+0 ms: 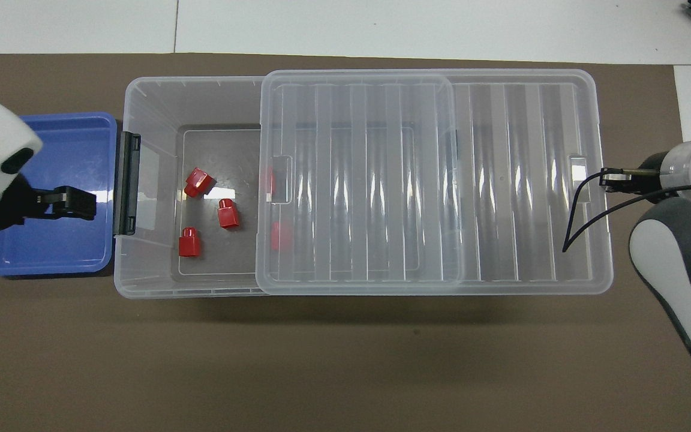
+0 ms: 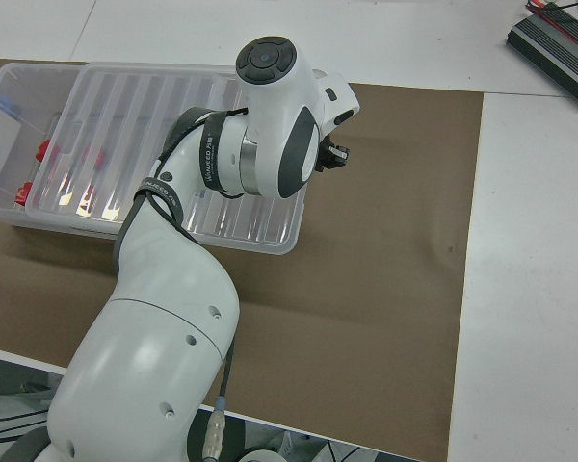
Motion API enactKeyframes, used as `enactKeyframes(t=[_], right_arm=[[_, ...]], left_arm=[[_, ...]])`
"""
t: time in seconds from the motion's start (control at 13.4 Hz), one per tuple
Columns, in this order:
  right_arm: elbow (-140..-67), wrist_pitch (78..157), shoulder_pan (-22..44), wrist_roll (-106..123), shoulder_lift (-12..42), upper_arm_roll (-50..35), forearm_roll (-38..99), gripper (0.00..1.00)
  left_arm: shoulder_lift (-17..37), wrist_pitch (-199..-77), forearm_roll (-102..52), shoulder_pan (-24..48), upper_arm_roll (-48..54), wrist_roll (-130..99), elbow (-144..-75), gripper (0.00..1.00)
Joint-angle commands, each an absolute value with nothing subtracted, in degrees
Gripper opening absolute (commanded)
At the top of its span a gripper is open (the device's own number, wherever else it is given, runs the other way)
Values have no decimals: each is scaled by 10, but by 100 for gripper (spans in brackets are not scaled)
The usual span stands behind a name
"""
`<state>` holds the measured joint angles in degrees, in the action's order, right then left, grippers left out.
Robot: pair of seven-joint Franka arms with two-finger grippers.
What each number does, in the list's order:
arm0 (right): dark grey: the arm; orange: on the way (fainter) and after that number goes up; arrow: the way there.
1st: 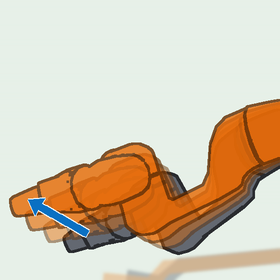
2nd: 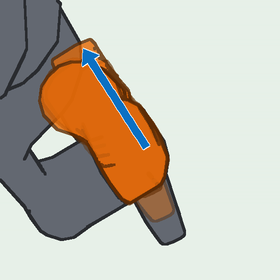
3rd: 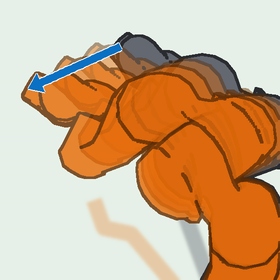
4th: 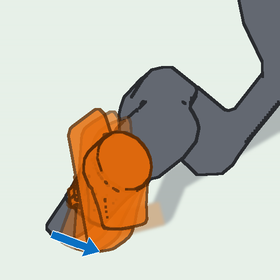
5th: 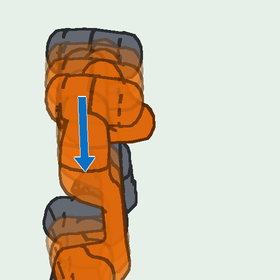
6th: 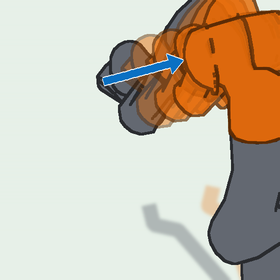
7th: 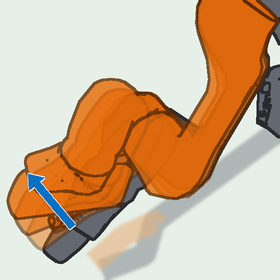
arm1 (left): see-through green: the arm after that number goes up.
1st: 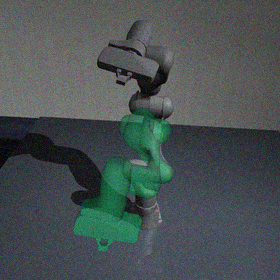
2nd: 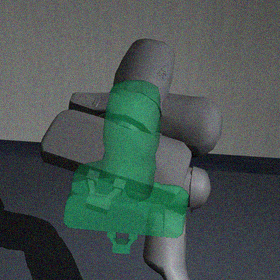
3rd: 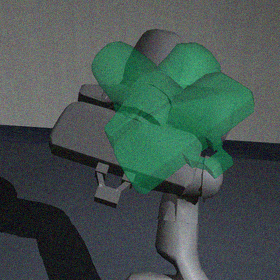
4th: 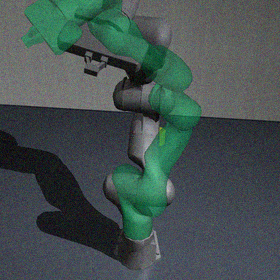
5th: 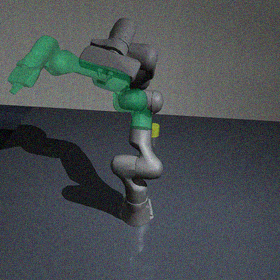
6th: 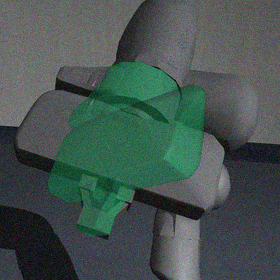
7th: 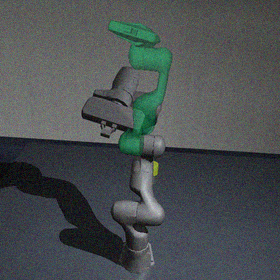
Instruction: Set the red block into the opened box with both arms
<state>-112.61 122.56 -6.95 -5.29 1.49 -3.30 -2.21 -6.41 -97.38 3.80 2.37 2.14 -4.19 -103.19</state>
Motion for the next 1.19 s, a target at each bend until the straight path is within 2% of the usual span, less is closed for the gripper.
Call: enactKeyframes(t=[0.0, 0.75, 0.89, 1.04, 1.12], right_arm=[[-1138, 1212, -53, -50, 2, -36, -17, 0], [-1142, 1182, 42, -62, -3, -39, -13, 0], [-1142, 1180, 57, -72, -3, -39, -11, 0], [-1142, 1181, 81, -97, -4, -39, -11, 0], [-1142, 1181, 92, -98, -4, -39, -10, 0]], left_arm=[[-73, -976, 41, -36, 27, 38, -1041, 100], [-74, -991, 40, -29, 29, 30, -1042, 100], [-70, -990, 39, -28, 32, 36, -1032, 100], [-53, -979, 38, 4, 27, 32, -1019, 100], [-46, -972, 38, 7, 31, 32, -989, 100]])
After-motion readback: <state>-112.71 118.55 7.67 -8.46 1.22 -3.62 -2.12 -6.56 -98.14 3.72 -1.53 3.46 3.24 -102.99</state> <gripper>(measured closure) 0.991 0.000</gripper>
